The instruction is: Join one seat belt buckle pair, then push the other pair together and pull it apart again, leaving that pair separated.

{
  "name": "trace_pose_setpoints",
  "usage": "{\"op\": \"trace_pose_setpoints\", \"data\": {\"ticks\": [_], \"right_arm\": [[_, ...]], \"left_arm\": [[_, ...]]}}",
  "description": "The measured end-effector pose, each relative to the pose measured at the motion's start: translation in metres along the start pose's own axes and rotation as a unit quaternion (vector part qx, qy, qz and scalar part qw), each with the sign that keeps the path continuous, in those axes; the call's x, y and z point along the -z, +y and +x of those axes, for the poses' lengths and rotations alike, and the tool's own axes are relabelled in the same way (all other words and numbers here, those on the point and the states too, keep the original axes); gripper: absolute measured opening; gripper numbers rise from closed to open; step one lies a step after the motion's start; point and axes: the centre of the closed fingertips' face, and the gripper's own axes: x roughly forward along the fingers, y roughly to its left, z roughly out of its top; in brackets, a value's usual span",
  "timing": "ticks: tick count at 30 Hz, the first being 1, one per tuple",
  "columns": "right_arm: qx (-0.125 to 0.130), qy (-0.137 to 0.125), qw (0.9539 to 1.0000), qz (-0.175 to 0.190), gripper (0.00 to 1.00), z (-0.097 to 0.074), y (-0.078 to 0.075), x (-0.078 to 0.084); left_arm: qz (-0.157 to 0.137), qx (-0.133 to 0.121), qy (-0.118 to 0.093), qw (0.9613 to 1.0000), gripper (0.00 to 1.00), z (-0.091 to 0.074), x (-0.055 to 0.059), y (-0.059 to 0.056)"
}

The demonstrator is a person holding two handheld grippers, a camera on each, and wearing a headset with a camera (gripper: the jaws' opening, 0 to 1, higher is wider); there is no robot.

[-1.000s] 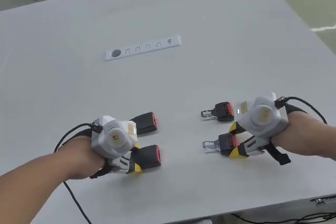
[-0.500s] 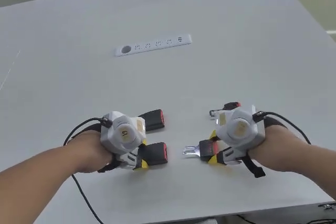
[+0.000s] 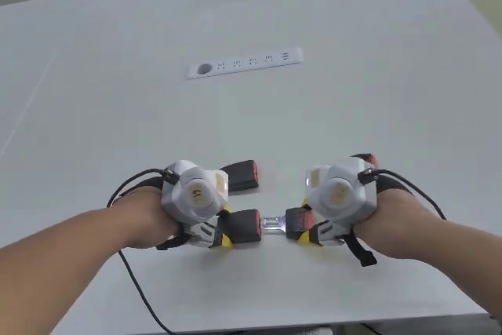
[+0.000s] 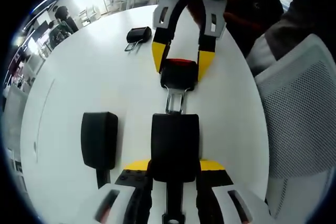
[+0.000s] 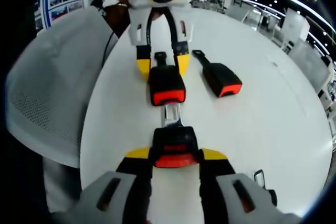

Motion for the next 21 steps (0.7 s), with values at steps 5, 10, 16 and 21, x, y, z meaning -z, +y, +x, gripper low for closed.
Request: {"op": "trace_pose_setpoints", "data": {"ticks": [5, 10, 16, 21], "right_arm": [[-0.001, 0.004, 1.0, -0.006, 0.33, 0.001, 0.0, -0.001], [0.003, 0.007, 0.9999, -0.013, 0.33, 0.002, -0.002, -0.003], [0.002, -0.001, 0.9998, -0.019, 0.33, 0.005, 0.0, -0.008], [-0.001, -0.014, 0.9998, -0.014, 0.33, 0.009, 0.0, -0.014]], "left_arm": [[0.001, 0.001, 0.004, 1.0, 0.33, 0.0, 0.0, 0.0], [0.002, 0.001, 0.008, 1.0, 0.33, 0.0, 0.0, 0.0], [0.004, 0.001, 0.007, 1.0, 0.32, 0.0, 0.0, -0.001], [0.009, 0.003, 0.008, 0.9999, 0.32, 0.0, 0.0, 0.0]]}}
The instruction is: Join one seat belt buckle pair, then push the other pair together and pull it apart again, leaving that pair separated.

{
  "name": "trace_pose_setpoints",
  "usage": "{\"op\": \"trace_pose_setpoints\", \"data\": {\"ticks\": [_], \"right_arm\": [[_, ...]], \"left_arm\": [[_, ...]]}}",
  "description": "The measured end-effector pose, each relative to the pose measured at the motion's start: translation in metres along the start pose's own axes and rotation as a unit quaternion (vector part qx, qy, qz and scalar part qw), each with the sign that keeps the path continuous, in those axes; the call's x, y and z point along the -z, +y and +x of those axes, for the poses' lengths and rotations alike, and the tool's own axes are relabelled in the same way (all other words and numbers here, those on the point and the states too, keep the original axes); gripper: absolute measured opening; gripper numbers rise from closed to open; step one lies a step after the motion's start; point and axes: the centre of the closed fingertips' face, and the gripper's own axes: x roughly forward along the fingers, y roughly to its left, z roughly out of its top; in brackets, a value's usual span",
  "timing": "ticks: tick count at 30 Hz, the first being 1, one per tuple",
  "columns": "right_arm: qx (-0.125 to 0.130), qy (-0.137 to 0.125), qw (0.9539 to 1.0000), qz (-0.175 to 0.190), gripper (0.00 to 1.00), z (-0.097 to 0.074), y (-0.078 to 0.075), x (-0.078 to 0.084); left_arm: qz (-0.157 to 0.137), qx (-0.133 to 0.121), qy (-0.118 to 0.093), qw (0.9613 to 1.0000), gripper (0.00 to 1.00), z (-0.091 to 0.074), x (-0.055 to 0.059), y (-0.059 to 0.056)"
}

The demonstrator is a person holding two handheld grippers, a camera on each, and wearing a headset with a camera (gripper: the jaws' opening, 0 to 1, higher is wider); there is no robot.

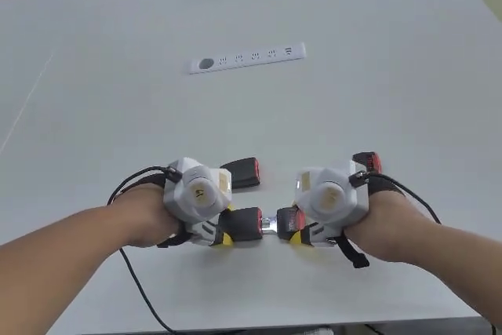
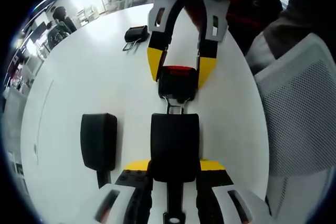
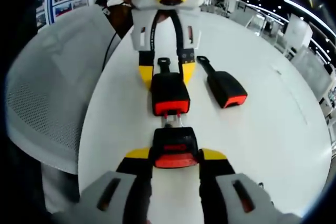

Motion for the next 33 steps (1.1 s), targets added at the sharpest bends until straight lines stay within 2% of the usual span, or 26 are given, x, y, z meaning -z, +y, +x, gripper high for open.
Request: {"op": "trace_pose_setpoints", "data": {"ticks": [14, 27, 28, 29, 33], "right_arm": [[-0.004, 0.015, 0.9999, -0.003, 0.3, 0.006, -0.002, -0.006], [-0.001, 0.006, 1.0, 0.006, 0.3, 0.012, -0.001, -0.016], [-0.002, 0.012, 0.9998, 0.018, 0.3, 0.012, 0.0, -0.013], [-0.003, 0.009, 0.9999, 0.008, 0.3, 0.012, -0.002, -0.014], [-0.003, 0.007, 0.9999, 0.008, 0.3, 0.011, -0.002, -0.014]], "left_arm": [[0.015, 0.007, 0.003, 0.9999, 0.31, 0.0, 0.001, 0.002], [0.018, 0.006, 0.0, 0.9998, 0.31, 0.0, 0.001, 0.002], [0.024, 0.005, 0.006, 0.9997, 0.31, -0.001, 0.003, 0.002], [0.02, 0.006, 0.001, 0.9998, 0.31, -0.001, 0.002, 0.001], [0.019, 0.005, -0.001, 0.9998, 0.31, -0.001, 0.002, 0.001]]}}
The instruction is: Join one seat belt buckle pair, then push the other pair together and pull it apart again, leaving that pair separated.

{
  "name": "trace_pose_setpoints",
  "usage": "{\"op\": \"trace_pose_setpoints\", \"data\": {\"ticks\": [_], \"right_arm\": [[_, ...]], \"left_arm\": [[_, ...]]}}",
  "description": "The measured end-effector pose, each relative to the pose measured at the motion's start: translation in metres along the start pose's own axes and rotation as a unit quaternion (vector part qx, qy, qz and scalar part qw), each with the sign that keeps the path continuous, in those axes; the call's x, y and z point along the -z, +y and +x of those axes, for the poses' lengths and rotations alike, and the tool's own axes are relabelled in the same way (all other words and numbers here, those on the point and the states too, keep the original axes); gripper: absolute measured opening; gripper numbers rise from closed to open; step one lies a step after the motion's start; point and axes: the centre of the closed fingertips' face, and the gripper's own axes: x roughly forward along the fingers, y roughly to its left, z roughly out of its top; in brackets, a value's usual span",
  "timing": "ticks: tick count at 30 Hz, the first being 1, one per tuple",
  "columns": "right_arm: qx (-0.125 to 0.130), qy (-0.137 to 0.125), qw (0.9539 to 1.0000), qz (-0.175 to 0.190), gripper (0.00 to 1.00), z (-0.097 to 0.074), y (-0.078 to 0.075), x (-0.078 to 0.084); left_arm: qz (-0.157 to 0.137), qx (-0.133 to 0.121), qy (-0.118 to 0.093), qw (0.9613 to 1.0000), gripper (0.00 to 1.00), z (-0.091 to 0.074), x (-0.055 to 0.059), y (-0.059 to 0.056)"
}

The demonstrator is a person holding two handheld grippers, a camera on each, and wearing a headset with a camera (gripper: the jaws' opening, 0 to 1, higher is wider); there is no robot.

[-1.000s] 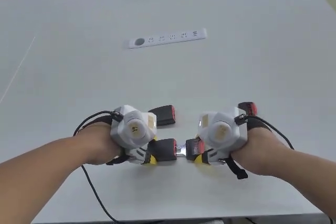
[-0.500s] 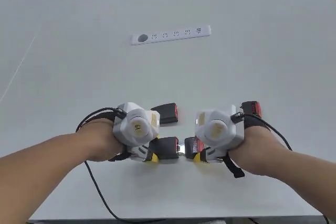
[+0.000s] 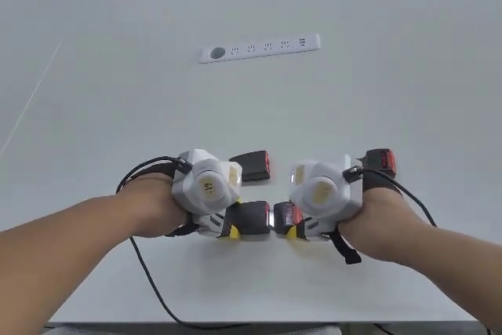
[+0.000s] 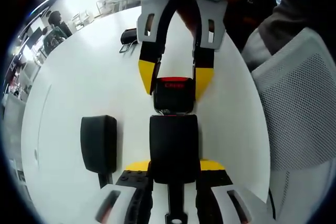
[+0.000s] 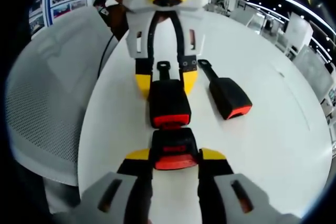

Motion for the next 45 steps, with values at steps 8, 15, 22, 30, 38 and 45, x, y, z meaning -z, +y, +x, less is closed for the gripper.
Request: {"op": "trace_pose_setpoints", "data": {"ticks": [8, 15, 22, 30, 38, 45], "right_arm": [[-0.002, -0.003, 0.9999, -0.01, 0.31, -0.001, 0.0, 0.001], [-0.009, -0.016, 0.9998, -0.003, 0.31, -0.003, -0.001, 0.003], [-0.013, -0.018, 0.9997, -0.005, 0.32, -0.002, -0.001, 0.001], [-0.022, -0.026, 0.9994, -0.003, 0.34, -0.002, 0.0, 0.001], [-0.013, -0.027, 0.9995, 0.0, 0.35, -0.001, 0.001, 0.0], [-0.001, -0.053, 0.9983, 0.023, 0.37, -0.019, -0.003, -0.007]], "left_arm": [[-0.001, 0.005, -0.006, 1.0, 0.31, -0.001, 0.0, 0.001], [-0.012, 0.003, -0.018, 0.9998, 0.31, -0.001, 0.0, 0.0], [-0.013, 0.0, -0.013, 0.9998, 0.31, 0.0, -0.002, 0.0], [-0.011, 0.003, -0.003, 0.9999, 0.33, 0.001, -0.002, 0.001], [-0.029, -0.006, -0.013, 0.9995, 0.34, 0.001, -0.002, 0.001], [-0.057, -0.035, -0.033, 0.9972, 0.38, -0.014, -0.007, 0.007]]}}
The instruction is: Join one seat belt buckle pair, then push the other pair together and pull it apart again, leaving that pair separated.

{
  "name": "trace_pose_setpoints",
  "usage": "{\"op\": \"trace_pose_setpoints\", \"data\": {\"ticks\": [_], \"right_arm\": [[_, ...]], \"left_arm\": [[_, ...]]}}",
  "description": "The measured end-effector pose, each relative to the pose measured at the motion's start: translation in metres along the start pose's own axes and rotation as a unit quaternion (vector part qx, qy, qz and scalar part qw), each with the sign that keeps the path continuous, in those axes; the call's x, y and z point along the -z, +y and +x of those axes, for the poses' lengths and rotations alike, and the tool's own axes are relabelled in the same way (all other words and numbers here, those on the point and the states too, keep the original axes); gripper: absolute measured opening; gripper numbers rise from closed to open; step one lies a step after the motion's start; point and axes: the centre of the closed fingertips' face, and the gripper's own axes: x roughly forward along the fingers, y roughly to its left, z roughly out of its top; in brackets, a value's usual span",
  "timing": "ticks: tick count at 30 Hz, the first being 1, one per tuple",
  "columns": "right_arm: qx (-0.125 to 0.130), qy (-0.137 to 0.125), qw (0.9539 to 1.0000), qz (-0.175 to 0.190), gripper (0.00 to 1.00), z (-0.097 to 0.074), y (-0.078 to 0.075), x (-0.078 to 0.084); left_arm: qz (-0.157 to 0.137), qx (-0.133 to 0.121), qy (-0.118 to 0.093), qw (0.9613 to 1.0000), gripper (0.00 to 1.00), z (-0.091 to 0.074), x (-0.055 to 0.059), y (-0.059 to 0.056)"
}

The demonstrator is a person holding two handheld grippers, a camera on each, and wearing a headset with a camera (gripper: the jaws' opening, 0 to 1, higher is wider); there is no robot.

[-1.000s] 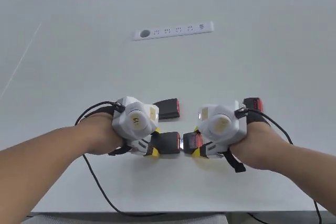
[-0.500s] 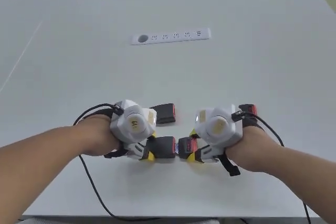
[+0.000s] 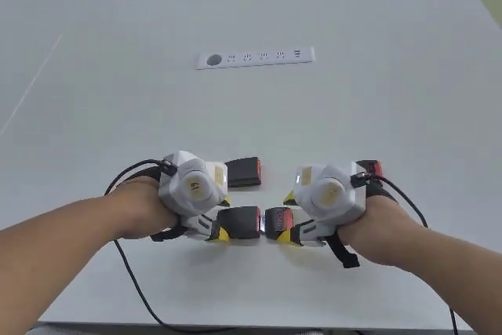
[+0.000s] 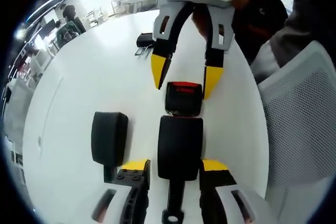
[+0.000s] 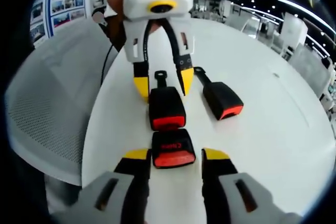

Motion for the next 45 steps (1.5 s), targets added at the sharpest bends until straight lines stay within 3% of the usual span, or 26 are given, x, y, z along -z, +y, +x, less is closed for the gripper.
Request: {"op": "trace_pose_setpoints", "data": {"ticks": [5, 6, 11, 16, 21, 22, 24, 25, 30, 33, 38, 41, 45], "right_arm": [[0.002, -0.014, 0.9999, -0.005, 0.38, -0.01, 0.0, -0.006], [0.005, -0.017, 0.9998, -0.005, 0.38, -0.011, -0.001, -0.008], [0.022, -0.024, 0.9994, -0.009, 0.38, -0.024, -0.015, -0.011], [0.039, -0.01, 0.9992, 0.0, 0.38, -0.041, -0.044, 0.008], [0.054, 0.009, 0.9985, 0.0, 0.39, -0.056, -0.07, 0.031], [0.056, 0.012, 0.9984, 0.0, 0.38, -0.059, -0.074, 0.035], [0.062, 0.018, 0.9979, 0.007, 0.38, -0.067, -0.083, 0.044], [0.061, 0.018, 0.9979, 0.015, 0.38, -0.072, -0.087, 0.05], [0.066, 0.038, 0.9966, 0.031, 0.39, -0.088, -0.103, 0.081], [0.058, 0.048, 0.996, 0.049, 0.4, -0.092, -0.103, 0.096], [0.051, 0.056, 0.9962, 0.042, 0.41, -0.089, -0.101, 0.102], [0.044, 0.066, 0.9966, 0.025, 0.41, -0.085, -0.101, 0.102], [0.037, 0.081, 0.996, -0.002, 0.37, -0.081, -0.102, 0.103]], "left_arm": [[-0.018, -0.014, -0.029, 0.9993, 0.45, -0.013, -0.015, 0.007], [-0.019, -0.017, -0.035, 0.9991, 0.42, -0.015, -0.019, 0.009], [-0.02, -0.052, -0.051, 0.9971, 0.4, -0.025, -0.03, 0.038], [-0.026, -0.066, -0.055, 0.9959, 0.42, -0.025, -0.032, 0.064], [-0.033, -0.067, -0.055, 0.9957, 0.43, -0.016, -0.03, 0.078], [-0.029, -0.065, -0.049, 0.9963, 0.43, -0.013, -0.028, 0.079], [0.008, -0.066, -0.016, 0.9977, 0.44, -0.008, -0.019, 0.084], [0.009, -0.058, -0.009, 0.9982, 0.44, -0.004, -0.017, 0.083], [0.002, -0.047, -0.009, 0.9989, 0.44, 0.006, -0.017, 0.091], [-0.001, -0.037, -0.009, 0.9993, 0.39, 0.008, -0.019, 0.09], [-0.001, -0.031, 0.001, 0.9995, 0.38, 0.012, -0.014, 0.09], [0.006, -0.024, -0.003, 0.9997, 0.36, 0.012, -0.016, 0.087], [0.017, -0.017, 0.009, 0.9997, 0.34, 0.015, -0.014, 0.084]]}}
